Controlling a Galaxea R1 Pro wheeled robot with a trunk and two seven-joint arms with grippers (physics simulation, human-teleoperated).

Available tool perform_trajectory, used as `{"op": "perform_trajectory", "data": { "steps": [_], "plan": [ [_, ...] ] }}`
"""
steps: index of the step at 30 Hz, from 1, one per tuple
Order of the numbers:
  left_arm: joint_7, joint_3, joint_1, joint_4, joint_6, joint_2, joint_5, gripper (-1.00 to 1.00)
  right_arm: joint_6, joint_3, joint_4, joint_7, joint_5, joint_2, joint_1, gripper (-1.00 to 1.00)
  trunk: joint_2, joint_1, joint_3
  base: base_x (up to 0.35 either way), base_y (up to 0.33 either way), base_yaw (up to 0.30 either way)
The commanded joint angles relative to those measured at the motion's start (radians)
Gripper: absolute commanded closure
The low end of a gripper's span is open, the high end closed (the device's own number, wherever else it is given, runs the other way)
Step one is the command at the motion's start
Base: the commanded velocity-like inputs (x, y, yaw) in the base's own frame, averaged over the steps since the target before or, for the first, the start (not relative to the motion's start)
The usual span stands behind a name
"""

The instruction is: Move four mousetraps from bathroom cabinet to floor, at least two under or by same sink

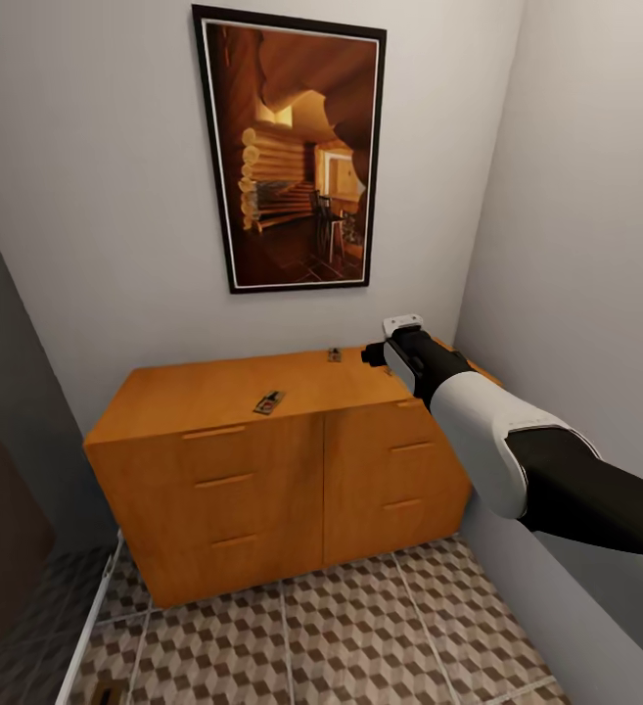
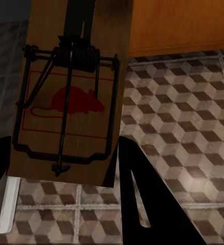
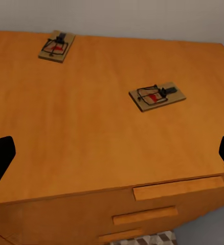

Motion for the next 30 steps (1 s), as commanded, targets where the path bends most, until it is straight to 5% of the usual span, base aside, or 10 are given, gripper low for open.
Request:
{"op": "perform_trajectory", "data": {
  "steps": [1, 15, 30],
  "plan": [
    [0.005, -0.007, -0.001, 0.002, 0.013, -0.001, 0.0, 1.0, 0.008, 0.003, -0.001, 0.001, 0.01, 0.0, 0.0, -1.0, -0.001, 0.0, -0.001, 0.245, 0.0, 0.0],
    [0.005, -0.007, -0.001, 0.002, 0.046, -0.002, 0.0, 1.0, 0.008, 0.003, -0.001, 0.001, 0.009, 0.0, 0.0, -1.0, -0.001, 0.0, -0.001, 0.157, 0.019, 0.0],
    [0.005, -0.007, -0.001, 0.002, 0.046, -0.002, 0.0, 1.0, 0.008, 0.003, -0.001, 0.001, 0.009, 0.0, 0.0, -1.0, -0.001, 0.0, -0.001, 0.195, 0.17, 0.0]
  ]
}}
